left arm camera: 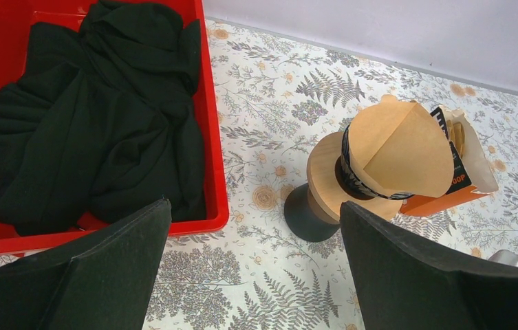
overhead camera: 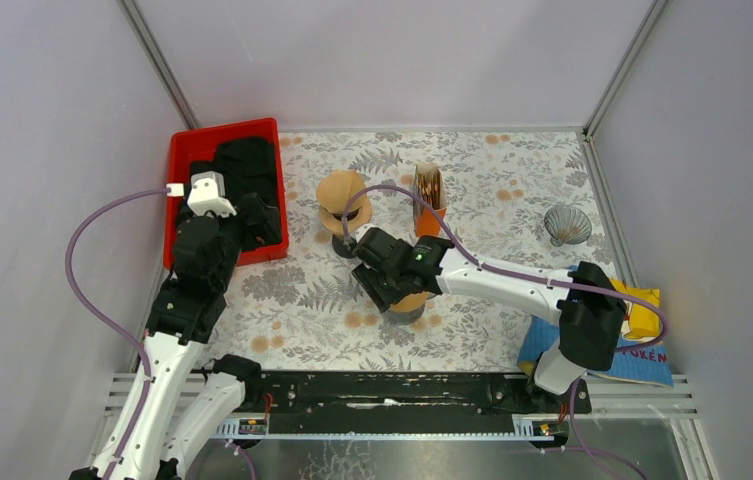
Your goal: Place the coffee filter in the dripper
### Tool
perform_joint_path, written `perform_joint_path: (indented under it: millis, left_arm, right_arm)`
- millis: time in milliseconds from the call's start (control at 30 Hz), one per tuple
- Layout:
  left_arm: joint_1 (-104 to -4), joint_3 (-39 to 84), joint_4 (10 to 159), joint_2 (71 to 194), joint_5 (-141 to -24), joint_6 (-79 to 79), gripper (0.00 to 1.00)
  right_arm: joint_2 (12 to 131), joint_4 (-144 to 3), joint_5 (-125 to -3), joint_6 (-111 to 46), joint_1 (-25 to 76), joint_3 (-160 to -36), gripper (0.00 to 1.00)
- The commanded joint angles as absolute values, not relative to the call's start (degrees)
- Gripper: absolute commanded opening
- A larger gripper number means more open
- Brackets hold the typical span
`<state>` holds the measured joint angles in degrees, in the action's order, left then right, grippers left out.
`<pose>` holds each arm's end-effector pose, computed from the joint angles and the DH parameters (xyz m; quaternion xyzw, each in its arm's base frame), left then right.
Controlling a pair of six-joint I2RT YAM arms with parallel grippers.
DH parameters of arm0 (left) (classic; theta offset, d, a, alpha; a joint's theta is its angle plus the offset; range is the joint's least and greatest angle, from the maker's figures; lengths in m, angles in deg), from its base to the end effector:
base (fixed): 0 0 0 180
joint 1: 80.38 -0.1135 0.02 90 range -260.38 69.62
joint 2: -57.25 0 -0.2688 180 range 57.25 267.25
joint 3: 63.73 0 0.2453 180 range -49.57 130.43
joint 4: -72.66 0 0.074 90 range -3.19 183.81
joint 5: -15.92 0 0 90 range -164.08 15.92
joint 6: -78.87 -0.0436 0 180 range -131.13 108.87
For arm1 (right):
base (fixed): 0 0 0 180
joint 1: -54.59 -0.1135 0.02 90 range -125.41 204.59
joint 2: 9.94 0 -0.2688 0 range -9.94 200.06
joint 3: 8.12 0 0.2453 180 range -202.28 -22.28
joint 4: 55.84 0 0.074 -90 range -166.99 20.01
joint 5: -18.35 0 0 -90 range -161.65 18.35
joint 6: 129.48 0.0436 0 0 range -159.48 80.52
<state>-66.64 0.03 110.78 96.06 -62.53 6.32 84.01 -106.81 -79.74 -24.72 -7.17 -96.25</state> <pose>0.1445 -0.0263 0.3588 -0.0877 0.7771 -0.0903 0.6166 0.1695 0.3026 0.2588 -0.3627 0.8847 0.1234 0.2657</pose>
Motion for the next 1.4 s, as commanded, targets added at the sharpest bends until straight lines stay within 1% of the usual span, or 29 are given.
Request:
perform_joint_path:
  millis: [0,267,367,533,700,833,900,1167,1367]
  left_arm:
    - [-67.3,-0.5,107.7,95.4,-63.1,6.8,1.00]
    - [-67.5,-0.6,107.8,95.5,-63.6,6.9,1.00]
    - [-67.5,-0.6,107.8,95.5,-63.6,6.9,1.00]
    - [-67.6,-0.5,107.7,95.3,-63.9,6.9,1.00]
    - [-67.6,-0.5,108.0,95.0,-64.3,6.7,1.00]
    - [-67.6,-0.6,108.1,94.2,-64.3,6.5,1.00]
    - [-67.6,-0.6,108.1,93.8,-64.6,6.4,1.00]
    - [-67.6,-0.7,108.0,91.8,-67.2,6.5,1.00]
    - [-64.4,-0.6,108.4,90.2,-64.6,5.9,1.00]
  right_arm:
    - [84.4,-106.1,-81.0,-25.4,-8.2,-99.7,0.56]
    - [84.7,-106.8,-80.6,-25.5,-8.4,-100.1,0.60]
    - [83.0,-106.3,-80.4,-25.3,-8.3,-99.5,0.62]
    - [78.2,-104.4,-81.7,-25.5,-8.4,-97.6,0.70]
    - [75.1,-105.1,-86.8,-26.5,-8.2,-96.8,0.79]
    - [73.5,-106.4,-91.2,-27.1,-6.9,-96.1,0.84]
    - [72.6,-106.7,-93.0,-27.0,-5.5,-95.4,0.85]
    - [66.0,-106.1,-97.4,-25.2,5.4,-90.6,0.89]
    - [62.6,-104.8,-102.7,-25.8,14.6,-87.3,0.92]
